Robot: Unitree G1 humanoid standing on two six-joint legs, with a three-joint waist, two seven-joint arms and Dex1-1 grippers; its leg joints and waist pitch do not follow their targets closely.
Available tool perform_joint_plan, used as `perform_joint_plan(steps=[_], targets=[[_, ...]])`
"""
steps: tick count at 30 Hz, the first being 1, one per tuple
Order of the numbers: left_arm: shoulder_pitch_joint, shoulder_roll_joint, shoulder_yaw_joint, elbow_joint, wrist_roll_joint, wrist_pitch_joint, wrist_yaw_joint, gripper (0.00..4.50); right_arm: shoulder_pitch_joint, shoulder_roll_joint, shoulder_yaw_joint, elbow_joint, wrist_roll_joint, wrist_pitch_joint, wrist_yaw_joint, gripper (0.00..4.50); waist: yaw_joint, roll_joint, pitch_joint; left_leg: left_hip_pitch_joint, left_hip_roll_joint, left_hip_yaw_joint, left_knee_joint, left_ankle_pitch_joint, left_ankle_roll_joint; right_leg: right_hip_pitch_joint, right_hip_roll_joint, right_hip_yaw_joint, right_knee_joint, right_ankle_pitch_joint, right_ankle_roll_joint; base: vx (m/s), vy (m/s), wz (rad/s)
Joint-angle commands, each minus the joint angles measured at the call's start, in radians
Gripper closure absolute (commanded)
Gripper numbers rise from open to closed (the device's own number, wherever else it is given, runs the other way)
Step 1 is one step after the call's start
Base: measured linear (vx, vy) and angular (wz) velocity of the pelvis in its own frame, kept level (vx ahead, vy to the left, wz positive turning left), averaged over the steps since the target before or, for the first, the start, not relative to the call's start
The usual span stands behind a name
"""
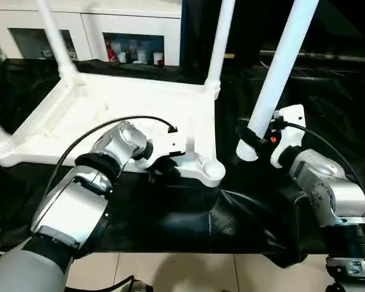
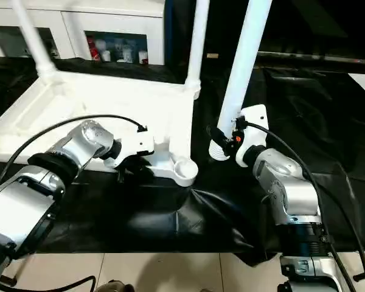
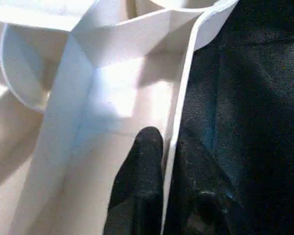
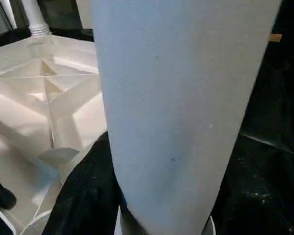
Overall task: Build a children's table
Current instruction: Pick table leg, then insert table leg to table base
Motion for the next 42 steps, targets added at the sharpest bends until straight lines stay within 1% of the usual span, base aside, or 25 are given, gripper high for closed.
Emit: perform_joint_plan(steps=[1, 2, 4, 6, 8, 10, 11, 13, 14, 15, 16, 17, 18, 19, 20, 21, 22, 23, 24, 26, 28, 29, 34, 35, 42], targets=[[0.024, 0.010, 0.007, 0.032, 0.001, 0.100, 0.055, 4.34, -0.009, -0.001, -0.001, -0.018, 0.010, -0.002, 0.005, 2.57, 0.008, -0.005, -0.073, 0.031, 0.061, -0.033, -0.065, -0.148, 0.046, 0.056, -0.099, 0.044, -0.068, -0.042, -0.285, 0.000, 0.000, 0.00], [0.029, 0.005, 0.034, 0.026, -0.023, 0.179, 0.076, 4.37, -0.009, 0.004, 0.001, -0.018, 0.009, -0.001, 0.004, 2.57, 0.007, -0.006, -0.071, 0.034, 0.062, -0.033, -0.065, -0.168, 0.038, 0.055, -0.100, 0.045, -0.073, -0.080, -0.283, 0.000, 0.000, 0.00], [0.031, 0.005, 0.041, 0.022, -0.026, 0.199, 0.092, 4.38, -0.008, 0.005, 0.002, -0.019, 0.009, -0.001, 0.003, 2.57, 0.006, -0.005, -0.068, 0.034, 0.061, -0.034, -0.067, -0.186, 0.030, 0.054, -0.100, 0.044, -0.078, -0.120, -0.277, 0.000, 0.000, 0.00], [0.038, -0.007, 0.111, 0.011, -0.076, 0.303, 0.195, 4.39, -0.010, 0.014, -0.001, -0.021, 0.013, 0.003, -0.002, 2.57, -0.001, -0.007, -0.066, 0.036, 0.060, -0.035, -0.070, -0.224, 0.010, 0.055, -0.099, 0.044, -0.083, -0.195, -0.261, 0.000, 0.000, 0.00], [0.041, -0.015, 0.163, 0.004, -0.117, 0.354, 0.269, 4.41, -0.011, 0.017, -0.001, -0.021, 0.013, 0.005, -0.006, 2.57, -0.005, -0.011, -0.068, 0.033, 0.058, -0.037, -0.070, -0.218, 0.010, 0.059, -0.100, 0.042, -0.084, -0.204, -0.255, 0.000, 0.000, 0.00], [0.043, -0.016, 0.175, -0.003, -0.125, 0.368, 0.285, 4.41, -0.011, 0.018, 0.000, -0.020, 0.013, 0.005, -0.007, 2.57, -0.010, -0.011, -0.068, 0.031, 0.056, -0.037, -0.070, -0.209, 0.016, 0.058, -0.097, 0.039, -0.085, -0.195, -0.251, 0.000, 0.000, 0.00], [0.066, -0.012, 0.185, -0.038, -0.124, 0.381, 0.337, 4.42, -0.012, 0.025, 0.003, -0.019, 0.012, 0.006, -0.011, 2.57, -0.017, -0.016, -0.070, 0.028, 0.056, -0.037, -0.069, -0.190, 0.030, 0.060, -0.098, 0.035, -0.083, -0.174, -0.249, 0.000, 0.000, 0.00], [0.113, -0.003, 0.173, -0.104, -0.104, 0.356, 0.353, 4.47, -0.010, 0.034, 0.010, -0.022, 0.010, 0.008, -0.014, 2.57, -0.018, -0.015, -0.070, 0.027, 0.056, -0.035, -0.067, -0.175, 0.049, 0.059, -0.100, 0.035, -0.086, -0.163, -0.253, 0.000, 0.000, 0.00], [0.137, -0.003, 0.171, -0.140, -0.104, 0.336, 0.342, 4.47, -0.010, 0.038, 0.013, -0.023, 0.011, 0.008, -0.013, 2.57, -0.020, -0.026, -0.072, 0.028, 0.055, -0.031, -0.065, -0.163, 0.060, 0.056, -0.096, 0.035, -0.088, -0.159, -0.250, 0.000, 0.000, 0.00], [0.178, -0.002, 0.166, -0.205, -0.108, 0.313, 0.303, 4.49, -0.009, 0.042, 0.017, -0.023, 0.011, 0.009, -0.012, 2.57, -0.018, -0.018, -0.070, 0.026, 0.056, -0.032, -0.066, -0.153, 0.065, 0.055, -0.097, 0.034, -0.086, -0.161, -0.251, 0.000, 0.000, 0.00], [0.194, -0.001, 0.162, -0.229, -0.109, 0.300, 0.287, 4.50, -0.009, 0.044, 0.018, -0.023, 0.011, 0.009, -0.012, 2.57, -0.016, -0.016, -0.071, 0.029, 0.061, -0.034, -0.067, -0.150, 0.065, 0.055, -0.100, 0.034, -0.085, -0.159, -0.251, 0.000, 0.000, 0.00], [0.266, -0.001, 0.152, -0.330, -0.132, 0.227, 0.203, 4.50, -0.008, 0.050, 0.024, -0.022, 0.010, 0.007, -0.010, 2.57, -0.013, -0.017, -0.071, 0.030, 0.065, -0.035, -0.068, -0.151, 0.065, 0.053, -0.101, 0.035, -0.085, -0.161, -0.252, 0.000, 0.000, 0.00], [0.311, -0.006, 0.159, -0.393, -0.159, 0.206, 0.176, 4.50, -0.009, 0.053, 0.027, -0.020, 0.008, 0.006, -0.008, 2.57, -0.013, -0.014, -0.069, 0.032, 0.069, -0.033, -0.073, -0.161, 0.059, 0.047, -0.098, 0.035, -0.086, -0.172, -0.248, 0.000, 0.000, 0.00], [0.312, -0.007, 0.159, -0.395, -0.161, 0.206, 0.176, 4.50, -0.009, 0.053, 0.027, -0.020, 0.008, 0.006, -0.008, 2.57, -0.013, -0.013, -0.069, 0.034, 0.068, -0.032, -0.072, -0.169, 0.054, 0.046, -0.096, 0.035, -0.085, -0.178, -0.245, 0.000, 0.000, 0.00], [0.330, -0.012, 0.165, -0.421, -0.180, 0.203, 0.175, 4.50, -0.009, 0.053, 0.028, -0.017, 0.007, 0.004, -0.005, 2.57, -0.011, -0.019, -0.067, 0.036, 0.065, -0.031, -0.073, -0.185, 0.049, 0.044, -0.097, 0.036, -0.088, -0.213, -0.233, 0.000, 0.000, 0.00], [0.341, -0.011, 0.162, -0.436, -0.184, 0.199, 0.180, 4.50, -0.010, 0.053, 0.028, -0.015, 0.007, 0.003, -0.004, 2.57, -0.008, -0.018, -0.065, 0.040, 0.064, -0.029, -0.073, -0.199, 0.045, 0.039, -0.097, 0.037, -0.093, -0.243, -0.224, 0.000, 0.000, 0.00], [0.350, -0.008, 0.156, -0.451, -0.184, 0.201, 0.184, 4.50, -0.011, 0.052, 0.028, -0.014, 0.006, 0.003, -0.003, 2.57, -0.006, -0.016, -0.064, 0.039, 0.065, -0.030, -0.074, -0.209, 0.040, 0.039, -0.099, 0.038, -0.095, -0.268, -0.215, 0.000, 0.000, 0.00], [0.362, -0.004, 0.150, -0.468, -0.185, 0.203, 0.187, 4.50, -0.012, 0.052, 0.029, -0.013, 0.005, 0.003, -0.002, 2.57, 0.003, -0.013, -0.063, 0.043, 0.068, -0.032, -0.079, -0.232, 0.018, 0.035, -0.100, 0.039, -0.099, -0.318, -0.189, 0.000, 0.000, 0.00], [0.364, -0.003, 0.149, -0.471, -0.184, 0.205, 0.189, 4.50, -0.012, 0.051, 0.029, -0.013, 0.005, 0.002, -0.001, 2.57, 0.003, -0.012, -0.062, 0.043, 0.068, -0.032, -0.080, -0.240, 0.012, 0.034, -0.099, 0.039, -0.099, -0.326, -0.182, 0.000, 0.000, 0.00], [0.385, 0.003, 0.149, -0.501, -0.184, 0.222, 0.212, 4.50, -0.013, 0.049, 0.031, -0.011, 0.002, 0.001, 0.003, 2.57, 0.002, -0.019, -0.065, 0.039, 0.068, -0.034, -0.084, -0.232, 0.003, 0.038, -0.101, 0.038, -0.095, -0.315, -0.168, 0.000, 0.000, 0.00], [0.412, 0.010, 0.150, -0.549, -0.173, 0.232, 0.212, 4.50, -0.014, 0.050, 0.033, -0.012, 0.001, 0.002, 0.005, 2.57, 0.002, -0.018, -0.065, 0.038, 0.069, -0.034, -0.084, -0.218, 0.006, 0.038, -0.101, 0.039, -0.093, -0.292, -0.168, 0.000, 0.000, 0.00], [0.423, 0.009, 0.158, -0.567, -0.173, 0.226, 0.218, 4.50, -0.015, 0.050, 0.034, -0.013, 0.001, 0.002, 0.006, 2.57, 0.002, -0.023, -0.066, 0.035, 0.065, -0.031, -0.081, -0.195, 0.017, 0.039, -0.101, 0.039, -0.092, -0.276, -0.167, 0.000, 0.000, 0.00], [0.442, 0.015, 0.156, -0.592, -0.167, 0.215, 0.213, 4.50, -0.018, 0.052, 0.039, -0.009, 0.004, -0.002, 0.010, 2.57, 0.004, -0.024, -0.068, 0.033, 0.063, -0.029, -0.079, -0.155, 0.033, 0.040, -0.099, 0.039, -0.089, -0.247, -0.164, 0.000, 0.000, 0.00], [0.451, 0.012, 0.161, -0.603, -0.176, 0.212, 0.223, 4.50, -0.021, 0.055, 0.041, -0.006, 0.004, -0.004, 0.012, 2.57, 0.003, -0.027, -0.069, 0.032, 0.062, -0.028, -0.078, -0.142, 0.039, 0.041, -0.097, 0.039, -0.086, -0.224, -0.168, 0.000, 0.000, 0.00], [0.498, -0.003, 0.183, -0.663, -0.213, 0.175, 0.240, 4.50, -0.031, 0.063, 0.044, 0.005, 0.005, -0.008, 0.015, 2.57, 0.003, -0.028, -0.070, 0.031, 0.064, -0.027, -0.078, -0.131, 0.047, 0.041, -0.098, 0.037, -0.084, -0.219, -0.170, 0.000, 0.000, 0.00]])
